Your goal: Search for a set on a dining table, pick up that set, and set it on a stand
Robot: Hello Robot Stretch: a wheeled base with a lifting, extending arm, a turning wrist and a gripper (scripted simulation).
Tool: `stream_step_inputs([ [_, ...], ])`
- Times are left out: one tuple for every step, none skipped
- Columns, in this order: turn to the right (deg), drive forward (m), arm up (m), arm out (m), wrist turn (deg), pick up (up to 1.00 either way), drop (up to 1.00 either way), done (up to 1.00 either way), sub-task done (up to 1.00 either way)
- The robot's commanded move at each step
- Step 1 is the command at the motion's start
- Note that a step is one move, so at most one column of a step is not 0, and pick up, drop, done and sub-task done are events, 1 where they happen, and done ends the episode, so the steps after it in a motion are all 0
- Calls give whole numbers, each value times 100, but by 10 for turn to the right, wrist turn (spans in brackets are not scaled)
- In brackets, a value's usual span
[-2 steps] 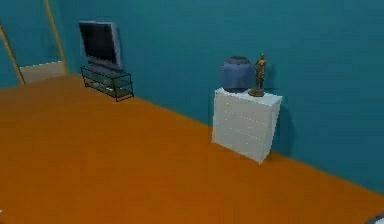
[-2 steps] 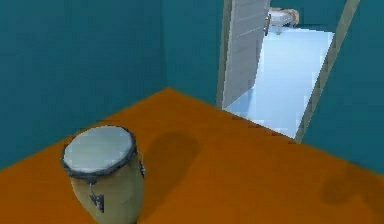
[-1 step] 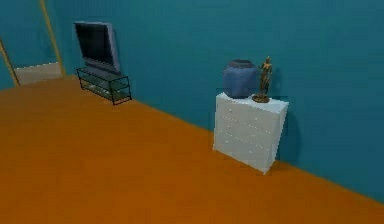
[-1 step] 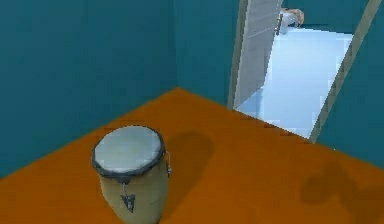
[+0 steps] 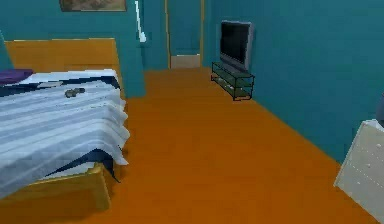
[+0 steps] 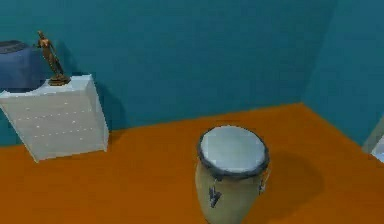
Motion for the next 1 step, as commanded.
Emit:
stream_step_inputs([
  [0,100,0,0,0,0,0,0,0],
])
